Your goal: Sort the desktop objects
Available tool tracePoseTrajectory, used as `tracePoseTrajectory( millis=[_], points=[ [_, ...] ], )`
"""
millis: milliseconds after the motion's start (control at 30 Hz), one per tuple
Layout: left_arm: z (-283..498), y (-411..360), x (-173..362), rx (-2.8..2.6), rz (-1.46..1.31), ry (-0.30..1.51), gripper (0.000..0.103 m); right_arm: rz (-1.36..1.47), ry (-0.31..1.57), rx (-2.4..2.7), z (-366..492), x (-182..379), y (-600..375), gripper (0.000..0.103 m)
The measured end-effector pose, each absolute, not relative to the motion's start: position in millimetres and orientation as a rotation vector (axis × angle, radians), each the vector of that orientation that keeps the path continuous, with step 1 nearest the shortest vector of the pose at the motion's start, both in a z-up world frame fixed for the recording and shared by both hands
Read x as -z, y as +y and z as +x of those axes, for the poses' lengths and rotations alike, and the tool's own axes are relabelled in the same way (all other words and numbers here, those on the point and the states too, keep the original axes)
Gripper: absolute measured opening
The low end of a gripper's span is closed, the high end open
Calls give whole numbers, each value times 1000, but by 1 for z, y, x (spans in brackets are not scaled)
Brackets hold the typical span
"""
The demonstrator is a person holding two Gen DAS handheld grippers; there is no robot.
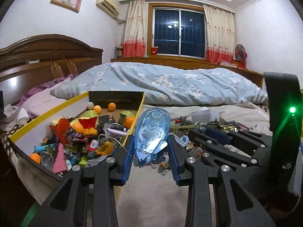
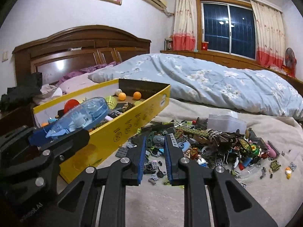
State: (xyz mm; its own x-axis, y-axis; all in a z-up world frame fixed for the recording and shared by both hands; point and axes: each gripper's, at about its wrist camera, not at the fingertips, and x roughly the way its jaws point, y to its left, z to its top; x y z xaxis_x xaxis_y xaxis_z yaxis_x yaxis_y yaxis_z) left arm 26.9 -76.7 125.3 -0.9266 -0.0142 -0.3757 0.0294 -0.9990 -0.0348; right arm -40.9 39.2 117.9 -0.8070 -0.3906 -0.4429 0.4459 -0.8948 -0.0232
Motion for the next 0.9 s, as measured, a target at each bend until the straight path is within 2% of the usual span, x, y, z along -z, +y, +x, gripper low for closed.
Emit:
tracePoseTrajectory(
  millis=[200, 333, 467, 700, 900],
  points=[
    [30, -93, -126, 3038, 577, 66, 35, 756, 199, 2549, -46, -90, 33, 18],
    [35, -109, -123, 3000, 585, 80, 35, 902, 158, 2420, -42, -51, 35, 19],
    [42, -124, -120, 2970, 586, 96, 35, 965, 152, 2399, -35, -24, 49, 36],
    [43, -147, -115, 2923, 644, 180, 35, 920, 122, 2447, -30, -21, 65, 36],
    [42, -143, -113, 2933, 659, 178, 35, 920, 180, 2445, -36, -24, 48, 36]
  ],
)
